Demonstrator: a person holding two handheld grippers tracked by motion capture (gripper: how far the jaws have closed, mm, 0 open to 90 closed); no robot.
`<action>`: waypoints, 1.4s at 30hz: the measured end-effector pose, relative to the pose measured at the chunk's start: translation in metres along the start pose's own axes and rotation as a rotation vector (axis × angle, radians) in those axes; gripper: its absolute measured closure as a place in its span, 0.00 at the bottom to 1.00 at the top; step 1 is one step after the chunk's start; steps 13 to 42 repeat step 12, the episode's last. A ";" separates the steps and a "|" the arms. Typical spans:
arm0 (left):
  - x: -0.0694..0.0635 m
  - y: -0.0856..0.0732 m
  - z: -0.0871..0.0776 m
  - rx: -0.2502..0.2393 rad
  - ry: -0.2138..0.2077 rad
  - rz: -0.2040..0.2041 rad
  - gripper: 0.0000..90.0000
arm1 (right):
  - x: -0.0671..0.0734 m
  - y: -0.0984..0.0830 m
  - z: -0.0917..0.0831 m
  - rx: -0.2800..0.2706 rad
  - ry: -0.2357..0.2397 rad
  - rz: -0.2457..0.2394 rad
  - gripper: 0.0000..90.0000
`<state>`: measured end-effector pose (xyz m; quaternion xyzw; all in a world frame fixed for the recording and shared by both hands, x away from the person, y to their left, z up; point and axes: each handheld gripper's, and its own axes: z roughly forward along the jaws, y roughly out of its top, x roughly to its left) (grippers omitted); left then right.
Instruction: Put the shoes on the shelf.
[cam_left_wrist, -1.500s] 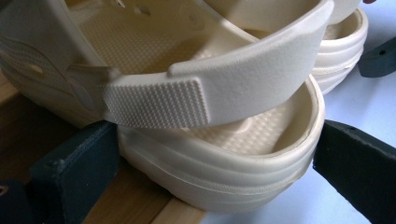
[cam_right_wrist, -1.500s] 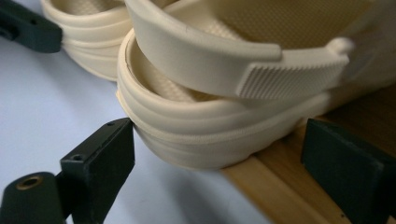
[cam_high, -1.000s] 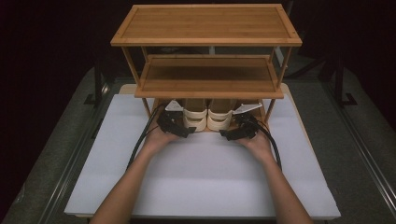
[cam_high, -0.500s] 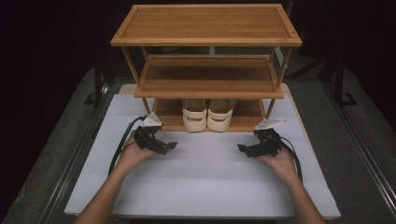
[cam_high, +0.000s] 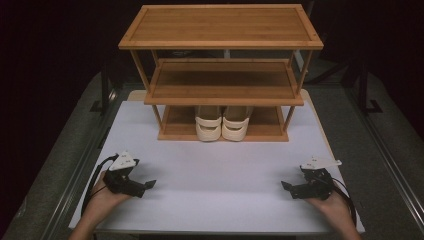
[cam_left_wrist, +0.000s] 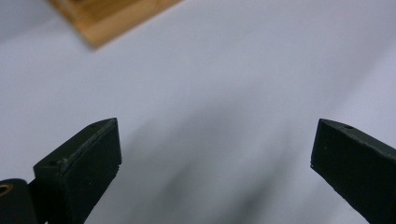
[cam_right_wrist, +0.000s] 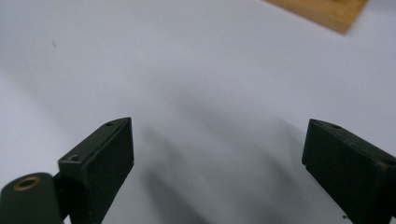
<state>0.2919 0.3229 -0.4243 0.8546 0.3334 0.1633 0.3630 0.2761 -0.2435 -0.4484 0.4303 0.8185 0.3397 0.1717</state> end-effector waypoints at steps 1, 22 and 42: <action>0.000 -0.005 -0.003 0.004 0.005 -0.004 0.02 | 0.001 -0.002 -0.001 0.012 -0.008 -0.004 0.10; -0.002 -0.029 -0.005 0.035 0.028 -0.006 0.02 | 0.000 -0.010 0.003 0.005 0.004 0.006 0.07; -0.002 -0.029 -0.005 0.035 0.028 -0.006 0.02 | 0.000 -0.010 0.003 0.005 0.004 0.006 0.07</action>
